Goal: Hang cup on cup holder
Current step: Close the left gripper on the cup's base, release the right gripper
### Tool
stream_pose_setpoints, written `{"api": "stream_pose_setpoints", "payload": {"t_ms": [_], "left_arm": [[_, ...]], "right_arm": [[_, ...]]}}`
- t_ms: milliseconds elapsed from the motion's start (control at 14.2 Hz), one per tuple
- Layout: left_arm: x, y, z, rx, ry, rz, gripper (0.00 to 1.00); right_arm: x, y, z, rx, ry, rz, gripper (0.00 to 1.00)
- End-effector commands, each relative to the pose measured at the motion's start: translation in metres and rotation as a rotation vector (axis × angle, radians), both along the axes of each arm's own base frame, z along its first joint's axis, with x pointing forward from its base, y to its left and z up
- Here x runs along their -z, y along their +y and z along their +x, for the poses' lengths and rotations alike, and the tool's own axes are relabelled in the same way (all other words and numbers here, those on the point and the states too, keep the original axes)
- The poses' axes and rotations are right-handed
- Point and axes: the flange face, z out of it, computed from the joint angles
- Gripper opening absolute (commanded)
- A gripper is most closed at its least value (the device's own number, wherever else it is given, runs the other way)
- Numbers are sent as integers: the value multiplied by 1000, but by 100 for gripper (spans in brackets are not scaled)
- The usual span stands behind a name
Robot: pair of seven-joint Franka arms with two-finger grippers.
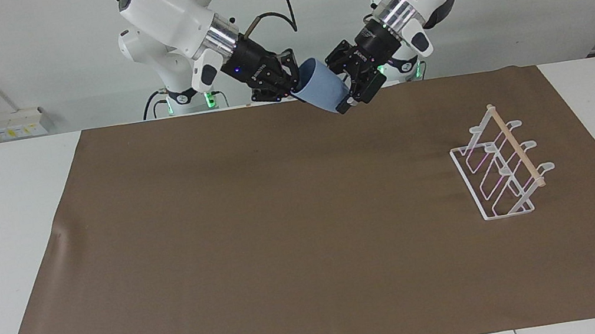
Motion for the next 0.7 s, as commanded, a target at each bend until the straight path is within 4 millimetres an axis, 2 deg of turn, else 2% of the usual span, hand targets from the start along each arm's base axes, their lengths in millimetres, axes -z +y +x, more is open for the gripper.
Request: {"api": "stream_pose_setpoints", "payload": {"t_ms": [0,141,211,633], "left_arm": [[4,12,-3,41,-20,24,58],[4,13,-3,71,-29,32,13],[5,13,-3,85,-36,36,0],[3,19,-1,115,-53,43,0]], "right_arm": [[0,-1,0,22,7,26,0],[0,-1,0,20,9,25,0],[0,-1,0,20,9,25,0],[0,-2,0,17,11,22,0]]}}
